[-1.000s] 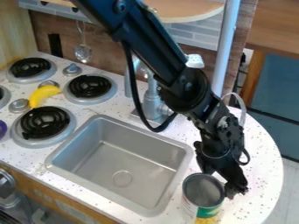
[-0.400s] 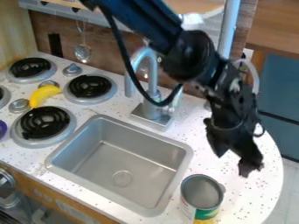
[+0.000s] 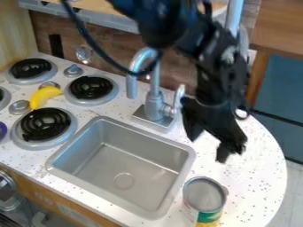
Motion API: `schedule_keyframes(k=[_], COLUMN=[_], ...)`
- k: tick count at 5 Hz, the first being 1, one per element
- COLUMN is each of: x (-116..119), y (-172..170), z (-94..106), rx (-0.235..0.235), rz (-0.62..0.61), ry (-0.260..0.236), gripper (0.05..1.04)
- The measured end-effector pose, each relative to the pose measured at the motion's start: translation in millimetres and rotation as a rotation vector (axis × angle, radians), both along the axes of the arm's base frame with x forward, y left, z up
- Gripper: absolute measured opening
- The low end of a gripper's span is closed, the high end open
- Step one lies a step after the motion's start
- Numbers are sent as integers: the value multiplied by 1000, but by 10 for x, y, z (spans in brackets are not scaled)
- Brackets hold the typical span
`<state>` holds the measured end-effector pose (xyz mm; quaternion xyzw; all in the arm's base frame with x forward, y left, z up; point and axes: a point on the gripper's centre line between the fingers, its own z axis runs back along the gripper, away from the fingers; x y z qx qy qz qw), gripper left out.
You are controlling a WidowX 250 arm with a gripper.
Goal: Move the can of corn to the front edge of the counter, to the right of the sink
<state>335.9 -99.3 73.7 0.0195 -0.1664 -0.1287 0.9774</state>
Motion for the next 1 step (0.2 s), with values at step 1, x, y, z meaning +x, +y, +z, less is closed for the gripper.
schedule_keyframes(k=[1], x=[-274], y=[113], z=[176], rx=[6], rz=[44], ry=[24], gripper=[996])
